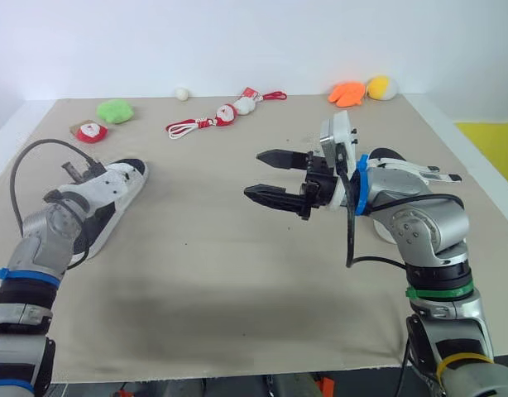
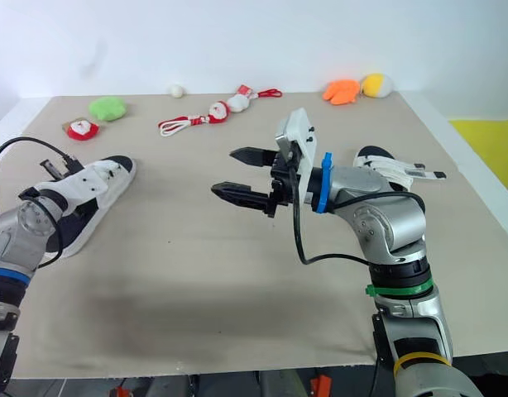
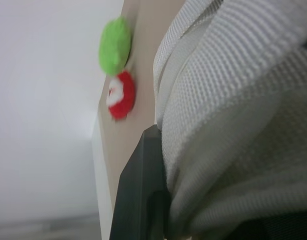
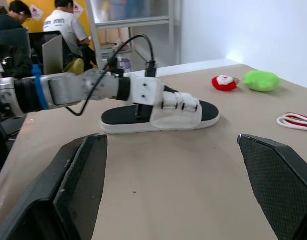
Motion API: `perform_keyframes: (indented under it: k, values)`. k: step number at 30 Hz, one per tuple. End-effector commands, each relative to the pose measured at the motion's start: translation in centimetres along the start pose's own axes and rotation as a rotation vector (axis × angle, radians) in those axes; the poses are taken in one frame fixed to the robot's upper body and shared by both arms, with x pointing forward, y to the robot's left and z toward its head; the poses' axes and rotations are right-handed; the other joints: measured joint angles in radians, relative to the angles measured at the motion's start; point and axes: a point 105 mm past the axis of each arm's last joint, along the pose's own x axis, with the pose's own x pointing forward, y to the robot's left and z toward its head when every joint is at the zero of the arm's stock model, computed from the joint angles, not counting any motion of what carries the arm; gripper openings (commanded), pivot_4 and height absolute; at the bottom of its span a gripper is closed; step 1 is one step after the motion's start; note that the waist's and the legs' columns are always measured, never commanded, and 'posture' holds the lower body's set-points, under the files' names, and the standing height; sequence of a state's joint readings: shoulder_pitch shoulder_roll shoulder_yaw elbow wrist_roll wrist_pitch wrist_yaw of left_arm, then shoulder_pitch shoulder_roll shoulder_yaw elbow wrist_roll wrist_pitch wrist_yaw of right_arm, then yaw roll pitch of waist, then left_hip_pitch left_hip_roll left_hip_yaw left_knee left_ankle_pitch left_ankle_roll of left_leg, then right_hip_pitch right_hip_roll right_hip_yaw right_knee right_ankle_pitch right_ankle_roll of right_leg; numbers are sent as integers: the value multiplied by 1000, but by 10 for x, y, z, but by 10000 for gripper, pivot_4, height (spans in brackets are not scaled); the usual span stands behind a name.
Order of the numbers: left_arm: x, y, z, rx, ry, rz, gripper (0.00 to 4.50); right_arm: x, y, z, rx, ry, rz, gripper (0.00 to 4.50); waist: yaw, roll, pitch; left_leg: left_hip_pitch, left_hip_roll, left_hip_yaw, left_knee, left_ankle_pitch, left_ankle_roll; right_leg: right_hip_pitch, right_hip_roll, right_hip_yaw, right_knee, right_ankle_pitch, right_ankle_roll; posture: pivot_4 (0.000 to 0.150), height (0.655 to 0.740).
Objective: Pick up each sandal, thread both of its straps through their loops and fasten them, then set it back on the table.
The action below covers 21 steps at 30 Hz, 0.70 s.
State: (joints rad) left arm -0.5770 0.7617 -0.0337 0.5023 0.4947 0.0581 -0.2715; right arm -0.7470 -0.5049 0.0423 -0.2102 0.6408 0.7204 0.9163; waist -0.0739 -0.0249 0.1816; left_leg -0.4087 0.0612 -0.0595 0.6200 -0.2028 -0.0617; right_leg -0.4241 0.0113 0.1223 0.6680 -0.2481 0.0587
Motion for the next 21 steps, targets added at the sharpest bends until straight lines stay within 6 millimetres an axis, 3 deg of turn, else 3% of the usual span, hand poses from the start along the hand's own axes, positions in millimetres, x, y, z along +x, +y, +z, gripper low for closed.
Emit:
perform_keyframes:
  k: [1,5,8,15,21]
  values:
    - [3,9,0,-48,38,48,13759,3,7,11,-51,-22,43,45000,0,0,0,0,0,0,0,0,0,0,0,0,0,0,0,1500,7400]
    - [-2,-1,-1,-87,53,-30,35007,2,9,8,-45,-13,53,45000,0,0,0,0,0,0,0,0,0,0,0,0,0,0,0,1500,7400]
    - [-17,-5,-1,-104,51,-129,43149,0,10,6,-40,-5,55,45000,0,0,0,1,0,0,0,0,0,0,0,0,0,0,-1,1500,7400]
    - [-53,-2,6,-127,-9,-372,43149,-2,11,3,-29,1,70,45000,-4,0,0,1,0,0,-1,0,0,0,-1,0,0,-1,0,1500,7400]
    - [-54,29,8,-94,-51,-326,43149,-1,9,3,-31,0,80,45000,-4,-1,0,1,0,0,0,0,0,0,-1,0,1,0,-1,1500,7400]
